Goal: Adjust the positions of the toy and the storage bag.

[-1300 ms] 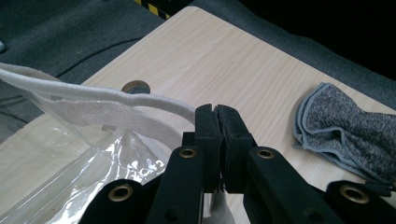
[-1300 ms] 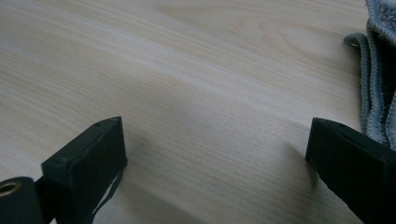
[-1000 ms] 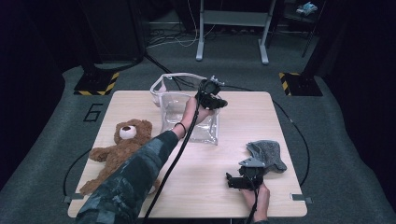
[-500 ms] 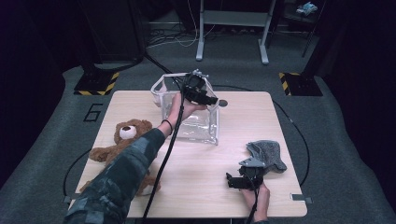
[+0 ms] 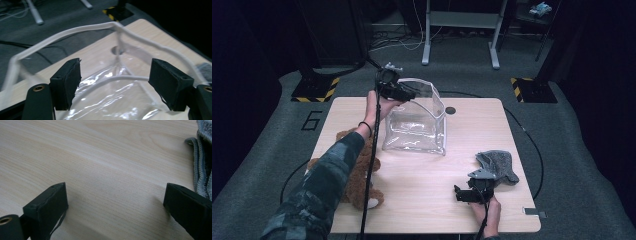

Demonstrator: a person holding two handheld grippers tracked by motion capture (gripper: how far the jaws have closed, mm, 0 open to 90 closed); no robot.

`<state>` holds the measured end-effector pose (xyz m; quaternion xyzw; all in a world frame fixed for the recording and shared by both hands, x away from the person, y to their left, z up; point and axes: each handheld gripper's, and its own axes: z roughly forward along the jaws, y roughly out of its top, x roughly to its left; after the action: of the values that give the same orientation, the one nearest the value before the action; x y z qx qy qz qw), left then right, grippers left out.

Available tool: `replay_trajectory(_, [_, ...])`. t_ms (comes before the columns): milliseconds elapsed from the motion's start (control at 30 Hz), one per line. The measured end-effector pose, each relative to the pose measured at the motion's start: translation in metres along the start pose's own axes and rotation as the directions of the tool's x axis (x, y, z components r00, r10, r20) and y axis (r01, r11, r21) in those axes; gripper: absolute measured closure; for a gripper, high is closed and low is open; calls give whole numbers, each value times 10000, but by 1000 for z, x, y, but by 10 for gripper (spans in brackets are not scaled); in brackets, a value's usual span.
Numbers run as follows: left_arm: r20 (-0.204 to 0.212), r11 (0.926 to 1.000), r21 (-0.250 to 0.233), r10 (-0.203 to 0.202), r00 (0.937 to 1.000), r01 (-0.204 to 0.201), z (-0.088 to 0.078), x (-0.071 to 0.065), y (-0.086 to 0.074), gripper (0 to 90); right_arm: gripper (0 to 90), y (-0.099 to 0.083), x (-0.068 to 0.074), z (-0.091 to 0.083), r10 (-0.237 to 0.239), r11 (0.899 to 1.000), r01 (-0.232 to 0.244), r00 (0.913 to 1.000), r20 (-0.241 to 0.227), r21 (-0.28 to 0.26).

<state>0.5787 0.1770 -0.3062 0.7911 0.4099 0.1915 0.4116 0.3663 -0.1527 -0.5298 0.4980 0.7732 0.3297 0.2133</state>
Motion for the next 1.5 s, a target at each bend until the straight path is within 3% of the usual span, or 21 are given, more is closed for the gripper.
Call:
replay_trajectory(233, [-975,9984,127,-542,9938,557,-7,38,-12,236,46,0,1,1,127,9999,-126,9999,75,-72])
replay_trajectory(367, [-1361,9943,136,-1026,9854,1054,-7,55,-21,236,46,0,1,1,130,9999,-129,9999,77,-72])
replay_trajectory(500, [-1859,9884,245,-1426,9722,1497,-5,65,-30,249,46,0,0,0,-9,10000,9,10000,42,-57])
replay_trajectory(700, [-2206,9795,631,-1733,9598,1914,3,78,-43,273,46,0,0,0,-45,10000,45,10000,34,-53])
replay_trajectory(833, [-2426,9688,613,-2190,9451,2403,7,84,-51,317,47,0,0,0,-48,10000,48,10000,47,-55])
replay_trajectory(933, [-1973,9563,633,-2682,9429,2853,10,89,-56,357,46,0,0,0,-37,10000,37,10000,33,-49])
replay_trajectory(1067, [-1502,9510,597,-2918,9446,3032,13,87,-58,537,52,0,1,0,154,9999,-154,9999,29,34])
replay_trajectory(1133, [-1395,9562,759,-2705,9526,2826,14,85,-56,587,63,0,0,0,72,10000,-72,10000,50,-38])
replay_trajectory(1167, [-1375,9553,735,-2748,9516,2865,14,84,-56,628,77,0,-1,0,160,9998,-160,9999,34,-69])
replay_trajectory(1200, [-1296,9600,641,-2629,9561,2727,14,83,-55,671,87,0,-2,-1,217,9997,-217,9998,21,-65])
replay_trajectory(1333, [-969,9615,634,-2606,9606,2672,13,82,-54,777,101,9,-5,-8,421,9989,-424,9990,-165,-176])
replay_trajectory(1500, [-673,9633,515,-2597,9633,2633,13,75,-51,820,104,47,-8,-24,293,9983,-309,9990,-328,-494])
